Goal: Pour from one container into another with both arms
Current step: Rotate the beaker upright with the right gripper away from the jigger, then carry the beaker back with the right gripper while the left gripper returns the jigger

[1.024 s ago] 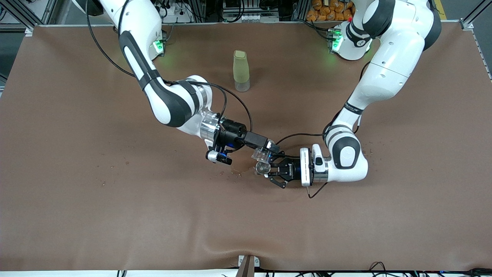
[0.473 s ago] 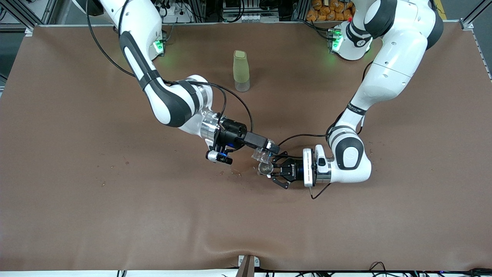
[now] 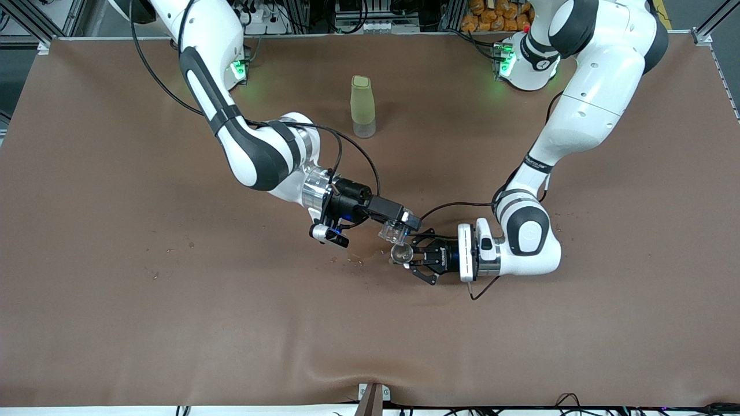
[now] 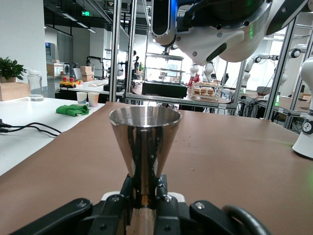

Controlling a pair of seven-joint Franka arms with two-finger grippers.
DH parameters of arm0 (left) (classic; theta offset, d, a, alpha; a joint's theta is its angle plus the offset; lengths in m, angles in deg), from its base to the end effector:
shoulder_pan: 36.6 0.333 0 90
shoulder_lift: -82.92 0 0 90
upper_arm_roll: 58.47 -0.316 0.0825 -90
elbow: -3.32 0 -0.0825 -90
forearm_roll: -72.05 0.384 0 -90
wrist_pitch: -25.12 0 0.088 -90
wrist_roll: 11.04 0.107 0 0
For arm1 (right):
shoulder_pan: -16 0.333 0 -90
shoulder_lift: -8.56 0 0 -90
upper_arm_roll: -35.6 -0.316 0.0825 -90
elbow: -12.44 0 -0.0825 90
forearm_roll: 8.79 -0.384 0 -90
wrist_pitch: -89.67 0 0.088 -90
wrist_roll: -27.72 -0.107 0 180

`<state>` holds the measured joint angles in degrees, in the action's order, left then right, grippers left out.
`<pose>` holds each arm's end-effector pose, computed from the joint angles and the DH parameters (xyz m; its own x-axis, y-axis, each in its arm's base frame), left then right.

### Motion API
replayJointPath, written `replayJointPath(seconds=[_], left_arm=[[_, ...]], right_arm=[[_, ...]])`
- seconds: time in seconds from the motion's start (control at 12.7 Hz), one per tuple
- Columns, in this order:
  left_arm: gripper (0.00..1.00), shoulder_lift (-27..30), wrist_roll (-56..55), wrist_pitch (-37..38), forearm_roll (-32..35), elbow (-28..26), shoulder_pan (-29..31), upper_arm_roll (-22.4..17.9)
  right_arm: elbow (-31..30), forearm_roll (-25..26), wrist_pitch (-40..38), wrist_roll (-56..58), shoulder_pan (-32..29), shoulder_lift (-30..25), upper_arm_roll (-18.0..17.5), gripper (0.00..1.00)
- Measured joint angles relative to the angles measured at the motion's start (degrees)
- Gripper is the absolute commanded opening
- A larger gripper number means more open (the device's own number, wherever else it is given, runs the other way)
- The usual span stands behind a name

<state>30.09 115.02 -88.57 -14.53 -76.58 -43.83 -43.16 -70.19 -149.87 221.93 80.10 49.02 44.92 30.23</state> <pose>0.6737 -0.2975 0.2009 0.0979 -0.1106 0.9890 -0.9950 0.0108 0.0997 0.5955 0.4675 0.3740 0.9103 -0.3989 -0.1105 -0.0162 0.2324 -0.9725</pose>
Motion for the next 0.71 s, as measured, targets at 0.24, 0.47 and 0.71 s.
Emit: replayJointPath(seconds=[0.24, 0.47, 0.71], left_arm=[[0.0, 0.0, 0.0, 0.7, 0.7, 0.0, 0.7, 0.0], [0.0, 0.0, 0.0, 1.8, 1.9, 0.0, 1.7, -0.1], [0.0, 0.0, -0.1, 5.0, 5.1, 0.0, 4.2, -0.2]], right_arm=[[-0.3, 6.3, 0.0, 1.4, -0.2, 0.1, 0.7, 0.0], [-0.3, 12.7, 0.0, 1.7, -1.4, 0.1, 1.5, 0.0], [-0.3, 21.6, 0.0, 2.1, -4.7, 0.1, 1.7, 0.0]])
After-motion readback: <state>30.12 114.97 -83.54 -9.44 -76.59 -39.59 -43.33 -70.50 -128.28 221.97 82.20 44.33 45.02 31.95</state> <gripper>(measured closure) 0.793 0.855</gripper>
